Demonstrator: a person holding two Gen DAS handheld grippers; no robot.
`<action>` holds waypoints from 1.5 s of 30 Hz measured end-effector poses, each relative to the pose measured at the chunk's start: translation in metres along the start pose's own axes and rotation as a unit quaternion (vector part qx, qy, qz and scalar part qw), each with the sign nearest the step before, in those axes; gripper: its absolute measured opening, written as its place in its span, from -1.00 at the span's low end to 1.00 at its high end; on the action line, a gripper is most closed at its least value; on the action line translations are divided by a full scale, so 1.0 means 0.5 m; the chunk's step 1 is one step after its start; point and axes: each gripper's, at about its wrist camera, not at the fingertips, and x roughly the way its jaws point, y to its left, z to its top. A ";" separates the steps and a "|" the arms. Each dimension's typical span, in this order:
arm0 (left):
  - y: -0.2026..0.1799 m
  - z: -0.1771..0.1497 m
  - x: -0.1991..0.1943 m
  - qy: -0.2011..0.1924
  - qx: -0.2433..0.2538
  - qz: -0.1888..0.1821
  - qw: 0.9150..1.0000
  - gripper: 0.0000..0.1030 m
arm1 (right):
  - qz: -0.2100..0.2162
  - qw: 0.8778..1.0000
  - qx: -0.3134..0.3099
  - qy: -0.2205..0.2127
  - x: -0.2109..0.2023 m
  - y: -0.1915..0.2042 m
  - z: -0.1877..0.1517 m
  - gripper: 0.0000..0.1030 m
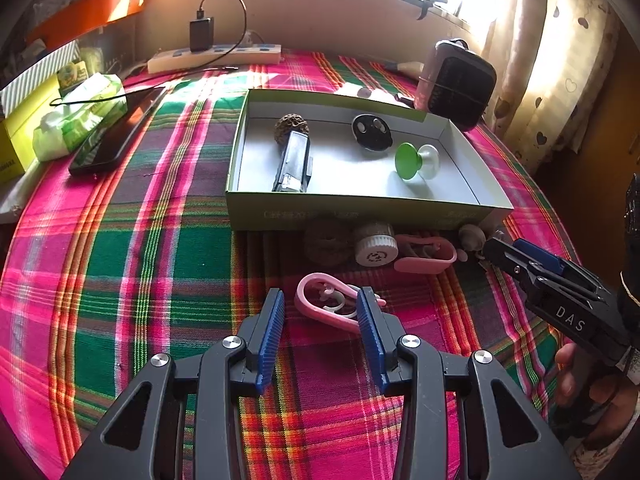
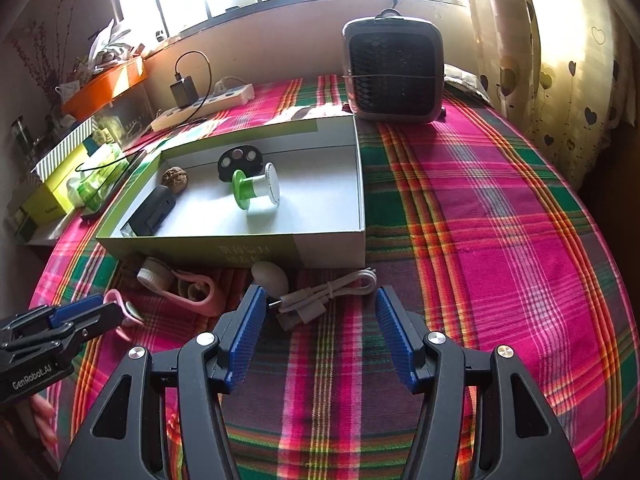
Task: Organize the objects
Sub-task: 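Move the left tool to the pink clip while the right tool grasps the white USB cable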
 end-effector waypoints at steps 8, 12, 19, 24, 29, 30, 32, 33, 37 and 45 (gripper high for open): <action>0.001 0.001 0.001 0.000 -0.001 -0.005 1.000 -0.28 | -0.055 0.998 -0.012 0.019 0.010 -0.004 -0.008 0.13; 0.001 0.002 0.004 0.000 -0.002 -0.008 1.000 -0.27 | -0.065 0.997 -0.015 0.026 0.003 -0.014 -0.014 0.13; 0.007 0.002 0.005 0.000 -0.002 -0.014 1.000 -0.26 | -0.086 0.996 -0.005 0.030 -0.013 -0.042 -0.023 0.13; 0.012 0.000 0.000 0.000 0.000 -0.010 1.000 -0.25 | -0.092 0.995 0.008 0.029 -0.024 -0.059 -0.025 0.13; 0.023 -0.007 -0.007 0.000 -0.001 -0.006 1.000 -0.25 | -0.059 0.998 -0.005 0.030 -0.011 -0.040 -0.016 0.13; 0.023 -0.007 -0.007 0.000 -0.002 -0.005 1.000 -0.25 | -0.061 0.998 -0.009 0.029 -0.008 -0.037 -0.014 0.13; 0.026 -0.008 -0.009 0.001 -0.002 -0.002 1.000 -0.25 | -0.062 0.998 -0.013 0.030 -0.002 -0.037 -0.010 0.13; 0.028 -0.009 -0.010 0.001 -0.002 -0.001 1.000 -0.25 | -0.062 0.998 -0.013 0.031 0.000 -0.038 -0.008 0.13; 0.034 -0.013 -0.016 0.004 -0.008 -0.002 1.000 -0.26 | -0.065 0.997 -0.018 0.031 0.005 -0.041 -0.004 0.13; 0.017 -0.022 -0.024 0.013 -0.004 0.002 1.000 -0.26 | -0.058 0.998 -0.029 0.025 0.004 -0.043 -0.001 -0.19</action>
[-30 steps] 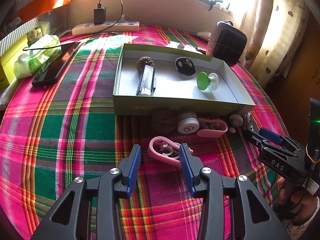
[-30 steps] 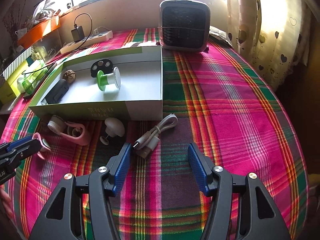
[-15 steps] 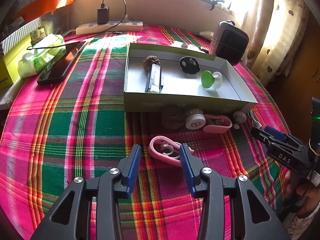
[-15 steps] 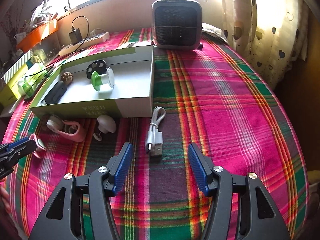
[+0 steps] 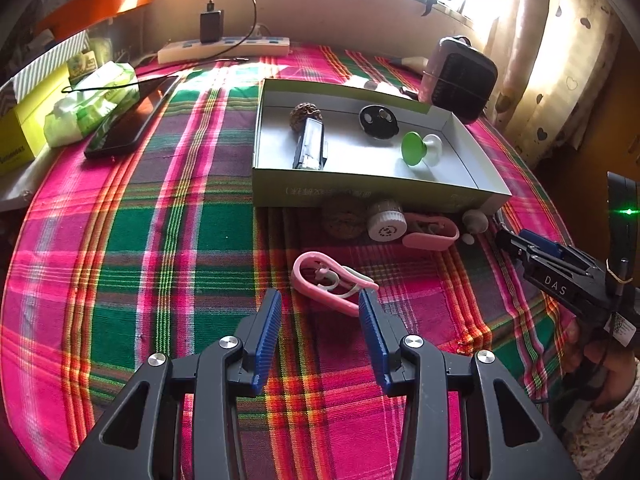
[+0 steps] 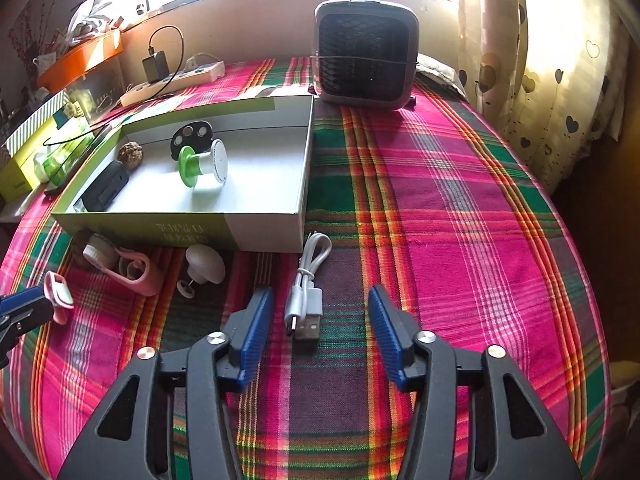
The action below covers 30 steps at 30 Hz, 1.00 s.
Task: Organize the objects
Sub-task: 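Move the left tool to the pink clip while the right tool grasps the white USB cable, then close the left tool on the pink clip while the right tool holds the cable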
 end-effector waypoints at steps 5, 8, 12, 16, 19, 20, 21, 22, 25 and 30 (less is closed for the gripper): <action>-0.006 0.000 0.002 0.003 -0.001 0.004 1.000 -0.26 | 0.007 1.000 -0.007 -0.005 -0.001 -0.002 -0.001 -0.50; -0.015 0.000 0.008 0.007 0.000 0.012 1.000 -0.26 | 0.011 1.000 -0.006 -0.006 -0.002 -0.005 -0.001 -0.59; -0.022 -0.007 0.016 0.018 0.009 0.028 0.999 -0.26 | 0.016 1.000 -0.009 -0.006 -0.002 -0.006 -0.001 -0.59; -0.013 -0.011 0.010 0.021 0.010 0.048 0.999 -0.26 | 0.022 1.000 -0.012 -0.007 -0.001 -0.005 0.000 -0.59; 0.002 -0.013 0.007 0.021 0.002 0.058 0.998 -0.26 | 0.028 1.000 -0.012 -0.008 -0.002 -0.005 -0.001 -0.59; 0.006 -0.014 0.005 0.020 0.001 0.061 0.998 -0.26 | 0.029 0.999 -0.012 -0.008 -0.002 -0.005 -0.001 -0.60; 0.010 -0.016 0.003 0.019 0.001 0.066 0.998 -0.26 | 0.030 0.999 -0.012 -0.008 -0.002 -0.005 -0.001 -0.60; 0.013 -0.016 0.003 0.020 0.000 0.070 0.997 -0.26 | 0.031 0.999 -0.012 -0.008 -0.002 -0.005 -0.002 -0.60; 0.030 -0.017 0.001 0.017 -0.013 0.074 0.997 -0.26 | 0.034 0.999 -0.012 -0.008 -0.003 -0.005 -0.002 -0.60; 0.029 -0.017 -0.007 0.006 -0.004 0.045 0.999 -0.26 | 0.039 0.999 -0.010 -0.008 -0.003 -0.008 -0.003 -0.61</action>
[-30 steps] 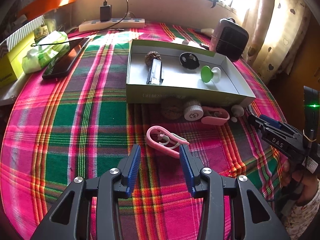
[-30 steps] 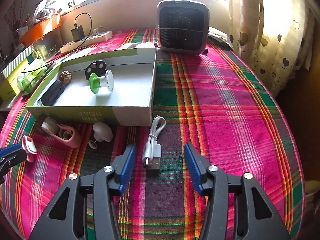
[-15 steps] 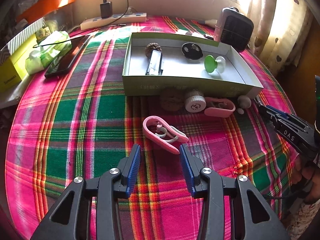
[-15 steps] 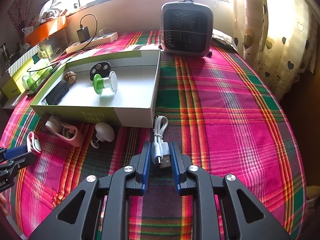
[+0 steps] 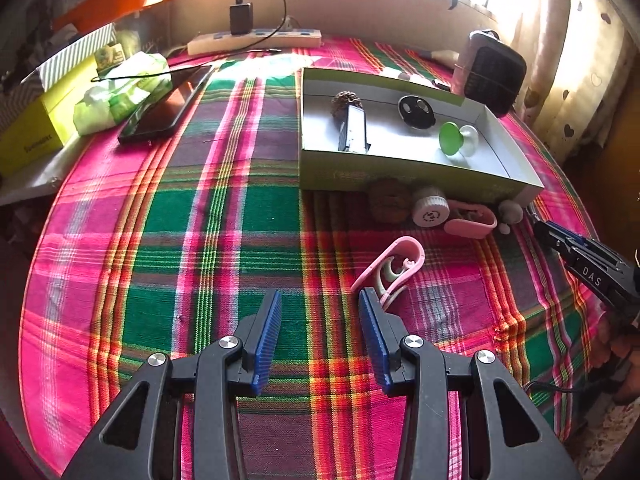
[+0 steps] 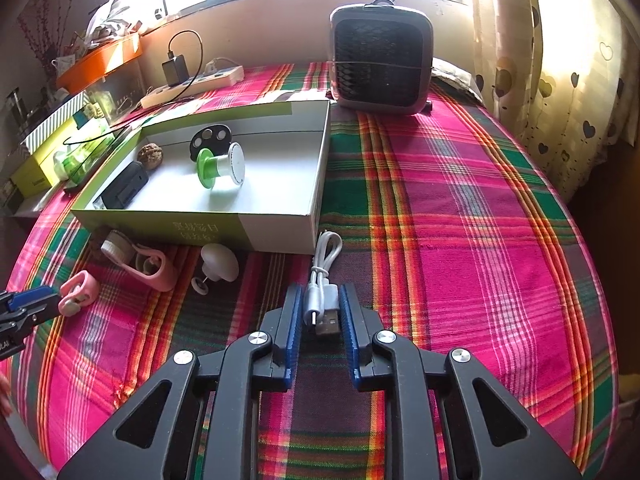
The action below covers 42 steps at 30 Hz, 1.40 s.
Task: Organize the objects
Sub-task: 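Close the left tool on the pink clip while the right tool holds the cable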
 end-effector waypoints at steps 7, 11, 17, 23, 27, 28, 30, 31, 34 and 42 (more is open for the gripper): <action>-0.031 0.006 -0.014 -0.019 0.049 -0.050 0.997 -0.26 | 0.001 1.000 -0.001 0.000 -0.005 -0.002 -0.003 -0.61; -0.047 0.011 -0.005 -0.017 0.060 -0.057 0.996 -0.26 | 0.001 1.000 -0.002 0.001 -0.008 0.001 -0.008 -0.61; -0.056 0.012 0.018 -0.009 0.067 -0.052 0.996 -0.26 | 0.004 1.000 0.001 0.002 -0.014 0.004 -0.015 -0.61; -0.068 0.017 0.028 -0.012 0.084 -0.038 0.996 -0.26 | 0.011 1.000 0.005 0.002 -0.019 0.011 -0.021 -0.61; -0.071 0.018 0.030 -0.014 0.089 -0.032 0.995 -0.26 | 0.015 1.000 0.004 0.002 -0.021 0.018 -0.025 -0.61; -0.071 0.017 0.030 -0.014 0.088 -0.032 0.996 -0.26 | 0.015 1.000 0.004 0.002 -0.021 0.019 -0.025 -0.61; -0.071 0.016 0.029 -0.017 0.086 -0.031 0.996 -0.27 | 0.015 1.000 0.004 0.002 -0.022 0.021 -0.026 -0.61; -0.071 0.015 0.029 -0.017 0.086 -0.030 0.996 -0.29 | 0.015 1.000 0.005 0.002 -0.022 0.021 -0.026 -0.61; -0.068 0.015 0.028 -0.019 0.085 -0.024 0.996 -0.40 | 0.014 1.000 0.004 0.002 -0.023 0.024 -0.028 -0.61; -0.060 0.014 0.027 -0.021 0.079 -0.022 0.996 -0.58 | 0.013 1.000 0.004 0.003 -0.024 0.030 -0.031 -0.61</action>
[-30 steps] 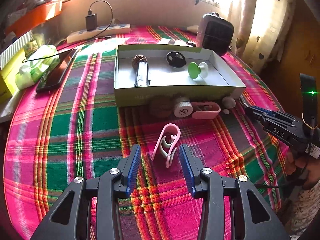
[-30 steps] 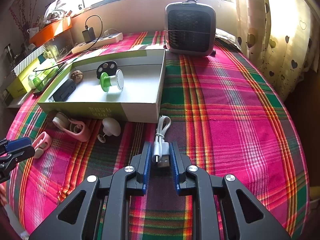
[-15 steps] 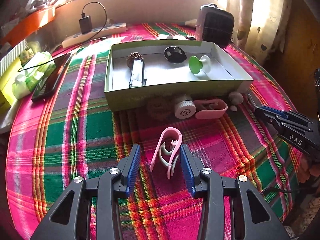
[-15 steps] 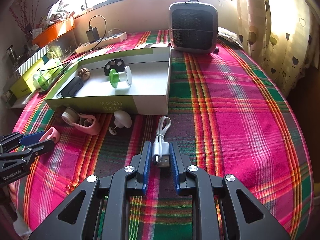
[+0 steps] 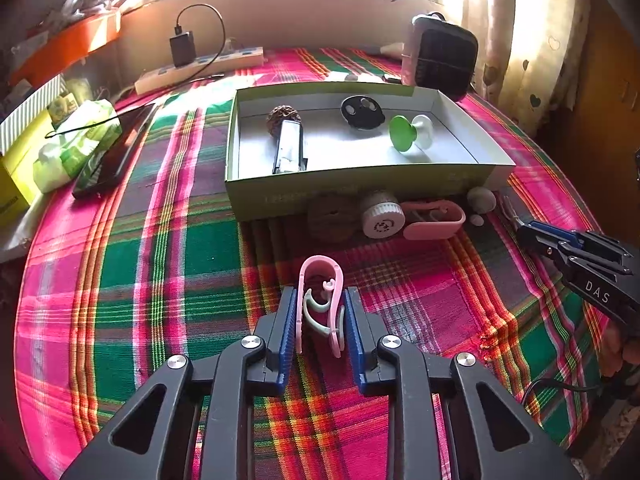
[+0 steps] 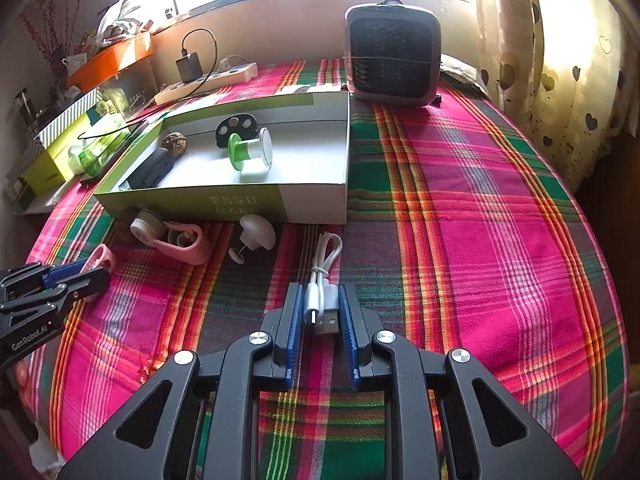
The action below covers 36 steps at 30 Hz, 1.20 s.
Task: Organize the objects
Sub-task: 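Close the left tool on the pink clip while the right tool holds the cable, then carry the pink clip and USB cable over the gray box with both tools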
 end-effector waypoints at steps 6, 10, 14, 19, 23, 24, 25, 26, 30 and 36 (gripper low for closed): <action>0.001 -0.001 -0.002 -0.001 -0.003 -0.004 1.000 -0.59 | -0.001 1.000 -0.001 0.000 -0.002 0.005 -0.003 -0.61; 0.000 -0.002 -0.004 -0.001 -0.006 -0.007 1.000 -0.59 | -0.001 1.000 -0.002 -0.001 -0.005 0.008 -0.004 -0.61; -0.002 -0.003 -0.007 -0.002 -0.007 -0.009 1.000 -0.59 | 0.001 1.000 -0.006 -0.003 -0.007 0.013 -0.005 -0.64; -0.007 -0.001 -0.012 -0.006 -0.004 -0.012 1.000 -0.59 | 0.000 1.000 -0.007 -0.003 -0.008 0.013 -0.007 -0.64; -0.010 0.003 -0.020 -0.010 -0.002 -0.014 1.000 -0.59 | -0.002 1.000 -0.004 -0.009 -0.014 0.009 -0.007 -0.64; -0.010 0.004 -0.021 -0.011 -0.002 -0.014 1.000 -0.59 | -0.002 1.000 -0.004 -0.009 -0.015 0.008 -0.006 -0.64; -0.011 0.004 -0.022 -0.012 -0.001 -0.015 1.000 -0.59 | -0.002 1.000 -0.004 -0.010 -0.015 0.007 -0.006 -0.64; -0.012 0.005 -0.023 -0.012 -0.001 -0.016 1.000 -0.59 | -0.001 1.000 -0.004 -0.009 -0.014 0.007 -0.007 -0.64; -0.016 0.006 -0.024 -0.012 0.000 -0.017 1.000 -0.59 | 0.004 1.000 -0.004 -0.011 -0.019 0.007 -0.011 -0.64; -0.022 0.015 -0.032 -0.019 0.003 -0.020 1.000 -0.59 | 0.006 1.000 -0.001 -0.030 -0.039 0.002 0.001 -0.64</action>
